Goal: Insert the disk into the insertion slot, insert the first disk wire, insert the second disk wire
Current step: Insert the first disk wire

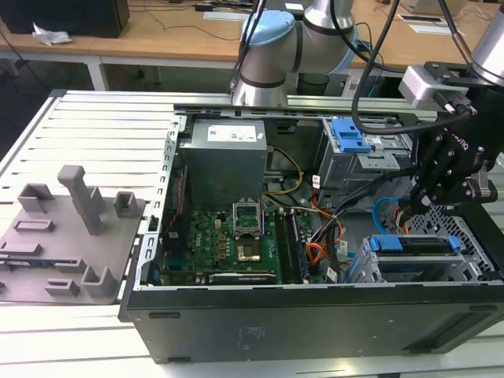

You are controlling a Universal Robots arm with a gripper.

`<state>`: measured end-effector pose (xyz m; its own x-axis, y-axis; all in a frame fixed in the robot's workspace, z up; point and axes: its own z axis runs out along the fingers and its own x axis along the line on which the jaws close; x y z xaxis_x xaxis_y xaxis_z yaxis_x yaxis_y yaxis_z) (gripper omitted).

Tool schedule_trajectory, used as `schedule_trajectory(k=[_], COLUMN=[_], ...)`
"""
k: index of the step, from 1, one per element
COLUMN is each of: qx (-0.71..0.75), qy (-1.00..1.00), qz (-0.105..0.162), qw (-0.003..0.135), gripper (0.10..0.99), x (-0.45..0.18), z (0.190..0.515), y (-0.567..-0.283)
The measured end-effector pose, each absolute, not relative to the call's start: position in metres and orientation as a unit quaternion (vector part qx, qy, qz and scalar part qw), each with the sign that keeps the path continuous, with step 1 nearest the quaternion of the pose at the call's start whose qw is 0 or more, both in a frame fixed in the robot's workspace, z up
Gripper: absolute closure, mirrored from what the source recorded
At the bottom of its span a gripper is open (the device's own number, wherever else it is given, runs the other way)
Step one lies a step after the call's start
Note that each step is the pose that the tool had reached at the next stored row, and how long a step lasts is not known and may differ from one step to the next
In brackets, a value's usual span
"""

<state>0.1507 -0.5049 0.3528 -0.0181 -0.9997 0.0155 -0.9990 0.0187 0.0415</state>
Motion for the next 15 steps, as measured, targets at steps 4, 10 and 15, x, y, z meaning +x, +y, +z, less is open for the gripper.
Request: schedule_trajectory(k=[4,10,15], qx=[0.7,0.7,0.7], qy=[-0.713,-0.713,-0.713], qz=[-0.009,-0.009,-0.009], qw=[0.02,0.02,0.02], gripper=[0.91,0.91,0.91], x=[0.153,0.154,0.154], z=[0.353,0.353,0.353], y=[-0.505,-0.512,-0.522])
